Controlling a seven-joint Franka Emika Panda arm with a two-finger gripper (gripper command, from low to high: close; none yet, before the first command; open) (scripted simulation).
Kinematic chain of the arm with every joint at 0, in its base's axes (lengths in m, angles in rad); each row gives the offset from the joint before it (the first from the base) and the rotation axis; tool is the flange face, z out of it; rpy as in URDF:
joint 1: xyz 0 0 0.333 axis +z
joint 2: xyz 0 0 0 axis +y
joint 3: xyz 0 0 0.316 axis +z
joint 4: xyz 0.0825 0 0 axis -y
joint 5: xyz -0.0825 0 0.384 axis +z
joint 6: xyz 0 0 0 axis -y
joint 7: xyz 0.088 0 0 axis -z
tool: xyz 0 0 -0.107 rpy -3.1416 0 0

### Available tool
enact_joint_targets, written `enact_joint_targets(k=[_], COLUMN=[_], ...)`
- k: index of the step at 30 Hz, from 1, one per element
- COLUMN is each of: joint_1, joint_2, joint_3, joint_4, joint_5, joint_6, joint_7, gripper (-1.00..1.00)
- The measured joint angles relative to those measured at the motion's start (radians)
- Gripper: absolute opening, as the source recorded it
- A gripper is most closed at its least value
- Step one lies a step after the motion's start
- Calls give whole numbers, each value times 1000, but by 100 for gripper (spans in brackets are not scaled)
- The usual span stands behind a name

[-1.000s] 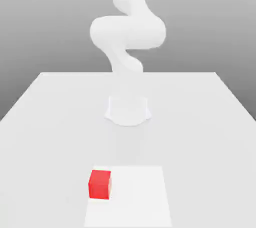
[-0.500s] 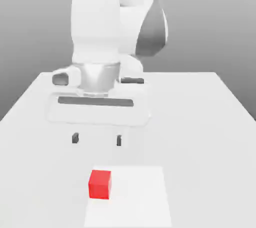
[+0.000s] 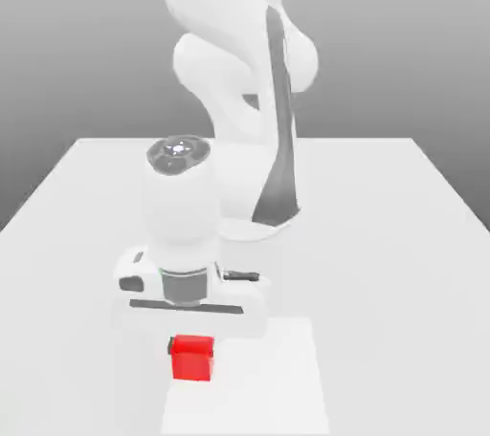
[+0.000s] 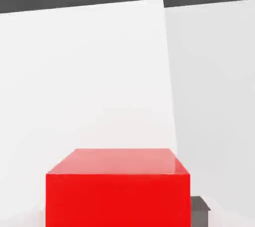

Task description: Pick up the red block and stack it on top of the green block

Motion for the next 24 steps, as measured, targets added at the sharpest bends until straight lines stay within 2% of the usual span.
enact_joint_targets(k=[8,24], joint_1=[-1,-185], joint_2=[-201,87], joint_3=[-36,-265], joint_4=[-5,558], joint_5=[-52,111], joint_6=[-195,-494], joint_7=[68,579], gripper=[-100,-100])
